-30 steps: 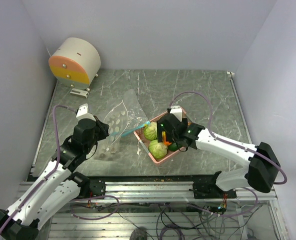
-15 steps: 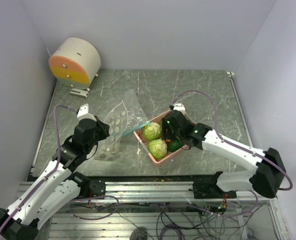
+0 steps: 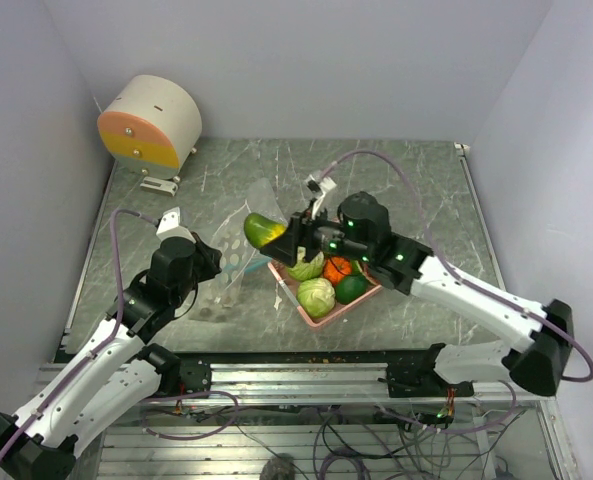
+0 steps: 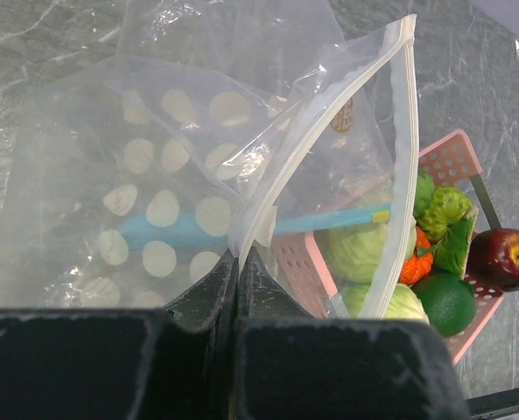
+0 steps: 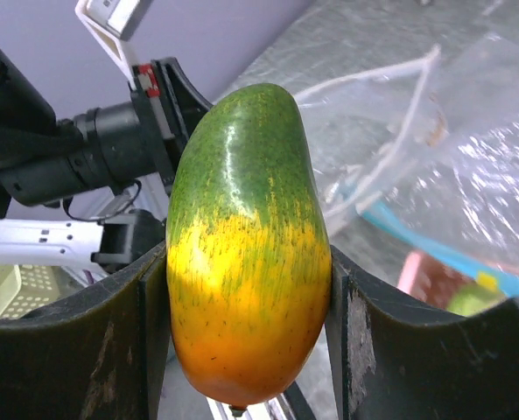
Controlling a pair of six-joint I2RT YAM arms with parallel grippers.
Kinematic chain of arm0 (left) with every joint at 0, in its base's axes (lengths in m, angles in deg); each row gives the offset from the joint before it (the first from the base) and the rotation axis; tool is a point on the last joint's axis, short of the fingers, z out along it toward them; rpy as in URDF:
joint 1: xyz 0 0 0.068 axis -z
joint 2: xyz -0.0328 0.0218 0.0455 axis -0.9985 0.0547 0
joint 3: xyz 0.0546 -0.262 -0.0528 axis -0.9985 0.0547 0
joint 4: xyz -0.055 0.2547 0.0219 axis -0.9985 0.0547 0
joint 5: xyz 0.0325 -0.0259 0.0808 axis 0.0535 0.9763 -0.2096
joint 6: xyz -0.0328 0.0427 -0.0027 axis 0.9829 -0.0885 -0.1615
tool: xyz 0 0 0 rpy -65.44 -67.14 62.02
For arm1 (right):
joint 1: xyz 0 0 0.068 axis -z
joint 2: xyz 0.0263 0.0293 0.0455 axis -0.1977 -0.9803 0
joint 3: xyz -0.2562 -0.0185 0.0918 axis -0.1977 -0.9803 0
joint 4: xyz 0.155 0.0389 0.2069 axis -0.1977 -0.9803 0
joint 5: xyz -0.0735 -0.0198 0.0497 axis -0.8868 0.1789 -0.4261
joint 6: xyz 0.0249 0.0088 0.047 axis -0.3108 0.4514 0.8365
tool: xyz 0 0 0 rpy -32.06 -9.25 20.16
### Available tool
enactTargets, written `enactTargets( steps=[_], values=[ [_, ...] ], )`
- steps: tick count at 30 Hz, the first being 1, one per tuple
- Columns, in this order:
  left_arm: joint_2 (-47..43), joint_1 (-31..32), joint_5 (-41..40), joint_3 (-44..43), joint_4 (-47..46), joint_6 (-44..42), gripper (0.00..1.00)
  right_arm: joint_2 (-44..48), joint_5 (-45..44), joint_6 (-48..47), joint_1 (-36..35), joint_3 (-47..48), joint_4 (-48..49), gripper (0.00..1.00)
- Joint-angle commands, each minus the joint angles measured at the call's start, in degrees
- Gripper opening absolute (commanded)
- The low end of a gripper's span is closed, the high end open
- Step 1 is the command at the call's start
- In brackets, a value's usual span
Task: Place the food in the zip-top bag and seal the zipper
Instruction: Pick up the fake fruit from the bin, then place the fake fruit in the zipper food storage bag.
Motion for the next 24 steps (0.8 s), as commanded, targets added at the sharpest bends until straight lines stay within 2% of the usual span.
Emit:
enactTargets(
  steps=[1, 11, 17, 24],
  values=[
    [-0.32, 0.63, 1.19, -0.81, -1.66, 0.66, 0.07, -7.05, 6.43, -0.13, -0.42, 3.01, 10.41, 0.22],
    [-1.3, 0.81, 2.27, -2.3, -1.3, 0.83, 0.07, -17.46, 3.94, 3.27, -0.52, 3.15, 18.31, 0.22],
    [-2.01, 0.82, 1.36, -3.74, 0.06, -0.01, 0.07, -17.92, -3.68, 0.8, -0.55, 2.46, 10.58, 0.22],
    [-2.38, 0.77, 0.5, -5.88, 1.3, -1.01, 0.07, -22.36, -5.24, -3.74, -0.63, 6.19, 1.33, 0.22]
  ],
)
